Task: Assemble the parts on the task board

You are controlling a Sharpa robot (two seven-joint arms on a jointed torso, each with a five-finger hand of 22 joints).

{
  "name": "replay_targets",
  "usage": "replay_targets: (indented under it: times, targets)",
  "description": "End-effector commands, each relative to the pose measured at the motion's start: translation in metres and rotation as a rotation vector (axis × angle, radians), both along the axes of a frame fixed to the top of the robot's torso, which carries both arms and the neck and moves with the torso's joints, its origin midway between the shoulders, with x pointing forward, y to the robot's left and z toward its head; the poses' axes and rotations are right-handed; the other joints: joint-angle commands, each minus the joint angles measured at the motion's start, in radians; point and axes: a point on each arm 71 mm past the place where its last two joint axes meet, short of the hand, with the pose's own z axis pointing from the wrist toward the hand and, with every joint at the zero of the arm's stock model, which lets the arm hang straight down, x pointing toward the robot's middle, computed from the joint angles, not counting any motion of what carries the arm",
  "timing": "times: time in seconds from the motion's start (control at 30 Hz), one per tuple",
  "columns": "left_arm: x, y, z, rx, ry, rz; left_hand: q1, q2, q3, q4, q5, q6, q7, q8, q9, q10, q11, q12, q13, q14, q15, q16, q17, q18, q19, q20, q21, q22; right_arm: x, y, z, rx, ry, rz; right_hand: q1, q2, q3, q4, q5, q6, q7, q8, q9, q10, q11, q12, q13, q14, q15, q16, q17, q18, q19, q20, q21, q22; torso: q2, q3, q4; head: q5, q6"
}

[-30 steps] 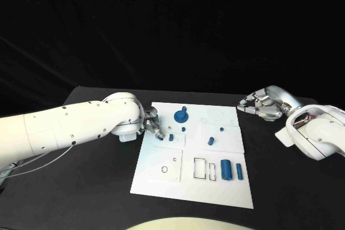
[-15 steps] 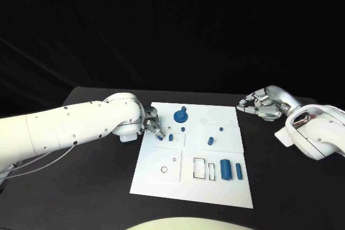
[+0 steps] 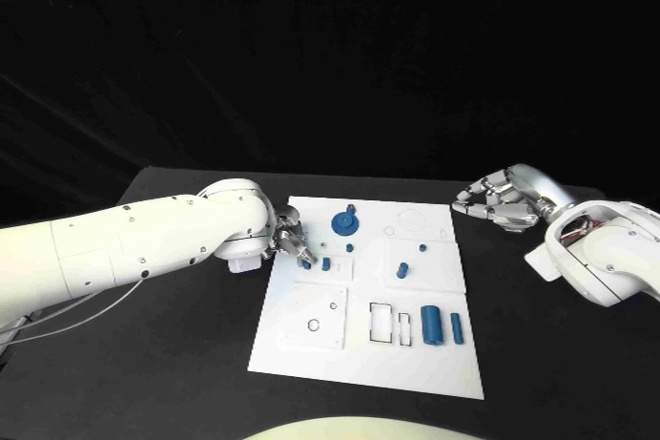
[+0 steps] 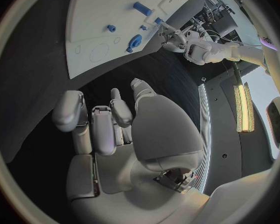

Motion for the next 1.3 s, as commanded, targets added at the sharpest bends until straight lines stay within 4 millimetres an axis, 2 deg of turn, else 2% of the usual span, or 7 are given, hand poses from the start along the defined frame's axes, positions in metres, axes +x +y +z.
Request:
replay_targets:
  times: [0.03,0.2,0.7,1.07,1.2,1.27,1.3]
  targets:
    - [-0.002,-0.001,-0.003,0.002,0.029,-0.016,-0.019,-0.002,-0.043,0.026,0.006,0.009,0.003,-0.009,-0.005,-0.007,0.005,0.003,0.001,0.103,-0.008,0.002,0.263,-0.018,0.001,-0.006,-0.002,-0.003,-0.001,0.001,0.000,-0.004,-0.009,0.011,0.002,-0.006,-0.002,0.002,0.006,-0.006,0.000,0.007,0.001,-0.002,0.000,0.002,-0.002,0.035,-0.008,-0.007,-0.003,0.011,-0.005,-0.003,-0.004,-0.001,0.000,-0.0001,0.0002,0.000,0.000]
    - [-0.002,0.001,-0.003,0.007,0.027,-0.014,-0.024,0.003,-0.109,0.064,0.006,0.015,0.004,-0.014,-0.007,-0.007,0.006,0.006,0.006,0.103,-0.008,0.002,0.263,-0.018,0.002,-0.007,-0.003,-0.002,-0.001,0.001,0.001,-0.004,-0.010,0.011,0.002,-0.006,-0.002,0.002,0.007,-0.006,0.000,0.007,0.001,-0.003,0.000,0.001,-0.003,0.034,-0.008,-0.008,-0.004,0.011,-0.005,-0.003,-0.005,-0.002,0.000,-0.0001,-0.0003,0.000,-0.002]
    - [-0.001,0.004,-0.001,0.002,0.008,0.002,-0.017,0.011,-0.213,0.122,0.006,0.021,0.004,-0.014,-0.005,-0.006,0.007,0.012,0.015,0.103,-0.008,0.002,0.263,-0.019,0.004,-0.007,-0.004,-0.001,-0.001,0.000,0.001,-0.004,-0.010,0.009,0.002,-0.006,-0.002,0.002,0.007,-0.006,0.000,0.007,0.001,-0.003,0.000,0.001,-0.003,0.034,-0.008,-0.008,-0.004,0.011,-0.005,-0.003,-0.005,-0.002,0.000,0.0001,-0.0002,-0.003,0.000]
    - [-0.004,0.007,0.012,-0.074,-0.020,0.040,-0.036,0.029,-0.339,0.164,0.006,-0.008,0.017,-0.012,0.004,-0.042,0.018,-0.027,-0.034,0.103,0.001,0.002,0.263,-0.012,-0.015,0.000,-0.024,-0.035,-0.001,-0.001,0.000,-0.005,-0.010,0.008,-0.001,-0.010,-0.006,0.004,0.007,-0.009,0.000,0.007,0.001,-0.004,0.000,0.000,-0.004,0.034,-0.008,-0.009,-0.004,0.012,-0.006,-0.003,-0.009,-0.003,-0.001,0.0002,-0.0013,-0.005,0.003]
    - [-0.003,0.005,0.019,-0.133,-0.046,0.053,-0.021,0.049,-0.392,0.164,0.006,-0.079,0.045,-0.029,0.000,-0.160,0.043,-0.166,-0.201,0.103,0.021,0.002,0.263,0.015,-0.105,0.015,-0.114,-0.189,-0.001,-0.002,-0.001,-0.005,-0.010,0.008,-0.002,-0.011,-0.007,0.005,0.007,-0.009,0.000,0.007,0.001,-0.004,0.000,0.001,-0.004,0.034,-0.008,-0.009,-0.004,0.012,-0.006,-0.003,-0.009,-0.004,0.000,0.0005,-0.0003,-0.008,0.006]
    - [-0.002,0.002,0.024,-0.176,-0.084,0.056,-0.008,0.054,-0.413,0.164,0.007,-0.129,0.066,-0.044,-0.008,-0.253,0.064,-0.264,-0.315,0.095,0.038,-0.010,0.242,0.033,-0.166,0.027,-0.179,-0.291,-0.001,-0.002,-0.001,-0.005,-0.010,0.008,-0.003,-0.011,-0.007,0.006,0.008,-0.009,0.000,0.007,0.001,-0.004,0.000,0.000,-0.005,0.034,-0.008,-0.009,-0.005,0.012,-0.007,-0.003,-0.011,-0.004,0.000,0.0002,-0.0006,-0.009,0.006]
    - [-0.001,0.001,0.026,-0.201,-0.109,0.059,-0.001,0.055,-0.426,0.164,0.008,-0.156,0.080,-0.053,-0.015,-0.286,0.076,-0.285,-0.331,0.055,0.049,-0.065,0.159,0.044,-0.208,0.035,-0.225,-0.357,-0.001,-0.002,-0.001,-0.005,-0.010,0.008,-0.003,-0.011,-0.007,0.006,0.008,-0.009,0.000,0.007,0.001,-0.004,0.000,0.000,-0.005,0.034,-0.008,-0.009,-0.005,0.012,-0.007,-0.003,-0.011,-0.004,0.000,0.0004,-0.0004,-0.010,0.006]
